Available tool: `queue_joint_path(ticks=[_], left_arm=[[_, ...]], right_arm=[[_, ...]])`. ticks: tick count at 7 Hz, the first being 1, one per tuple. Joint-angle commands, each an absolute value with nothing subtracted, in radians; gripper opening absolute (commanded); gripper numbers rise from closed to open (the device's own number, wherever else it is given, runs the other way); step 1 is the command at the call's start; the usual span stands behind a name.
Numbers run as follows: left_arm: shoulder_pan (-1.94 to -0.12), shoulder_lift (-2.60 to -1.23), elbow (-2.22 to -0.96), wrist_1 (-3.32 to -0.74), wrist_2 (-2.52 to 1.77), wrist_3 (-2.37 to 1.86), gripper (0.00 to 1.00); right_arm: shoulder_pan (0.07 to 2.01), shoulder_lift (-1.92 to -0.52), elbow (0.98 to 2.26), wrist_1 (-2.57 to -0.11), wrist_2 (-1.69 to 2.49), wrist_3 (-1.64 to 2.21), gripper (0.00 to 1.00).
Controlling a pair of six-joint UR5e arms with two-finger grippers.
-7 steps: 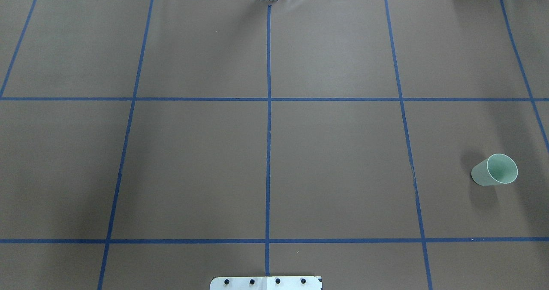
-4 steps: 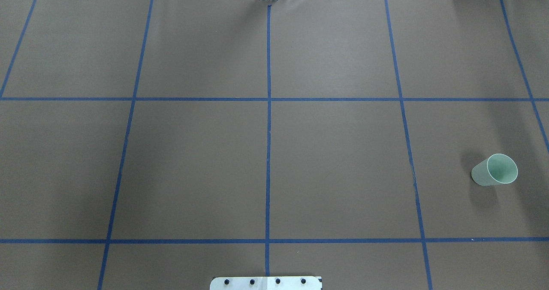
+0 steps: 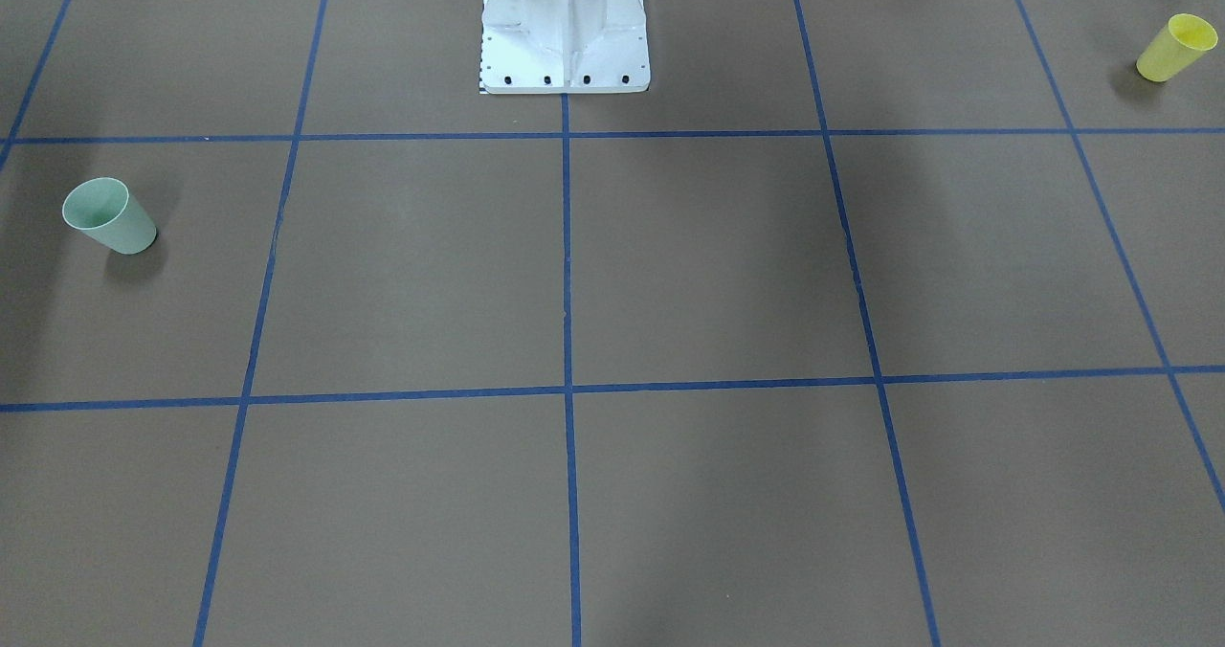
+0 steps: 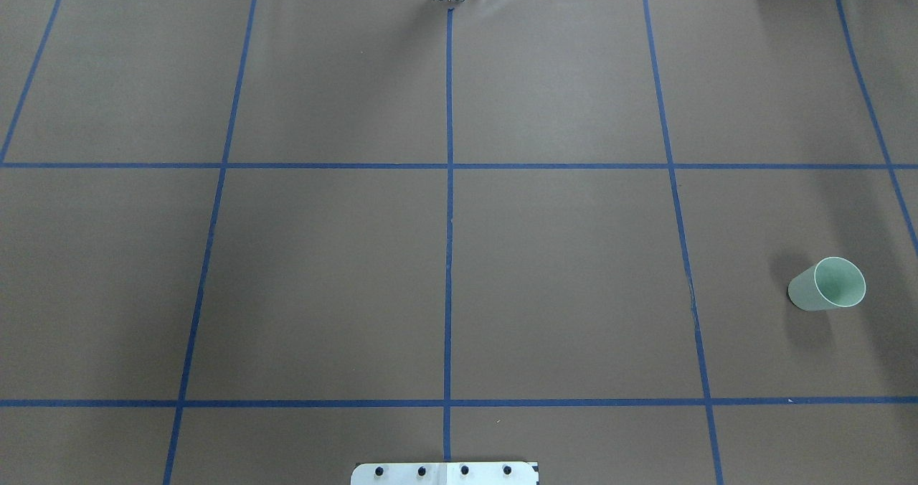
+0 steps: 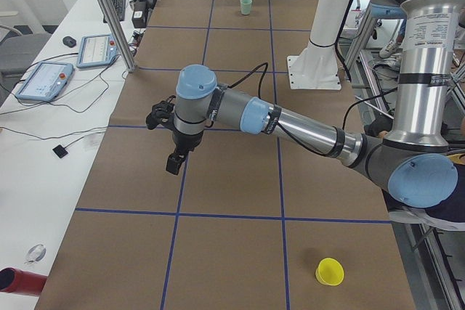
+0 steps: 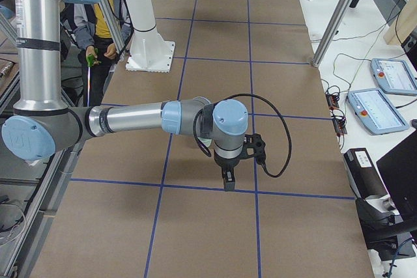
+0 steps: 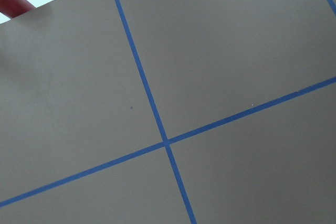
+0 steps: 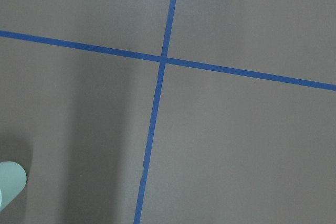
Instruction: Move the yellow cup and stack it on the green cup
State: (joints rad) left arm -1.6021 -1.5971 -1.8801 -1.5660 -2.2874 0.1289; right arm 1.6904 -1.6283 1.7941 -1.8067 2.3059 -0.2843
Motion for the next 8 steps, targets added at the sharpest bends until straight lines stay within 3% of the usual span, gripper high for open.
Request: queue_joint_path(ticks=[1, 4, 8], left_arm=[[-1.595, -1.603, -1.896, -1.604, -2.289, 0.057, 1.00], [-1.548, -1.568, -1.907, -1.701, -2.185, -0.188, 1.00], [-1.517, -1.301, -2.008, -1.829, -1.721, -0.590, 1.00]], right_arm=[[1.690, -1.634, 1.795, -1.790, 2.307, -0.284, 1.00], [1.689, -1.643, 1.793, -1.770, 2.307, -0.285, 1.00], [1.687, -1.677, 1.793, -1.715, 2.306, -0.284, 1.00]])
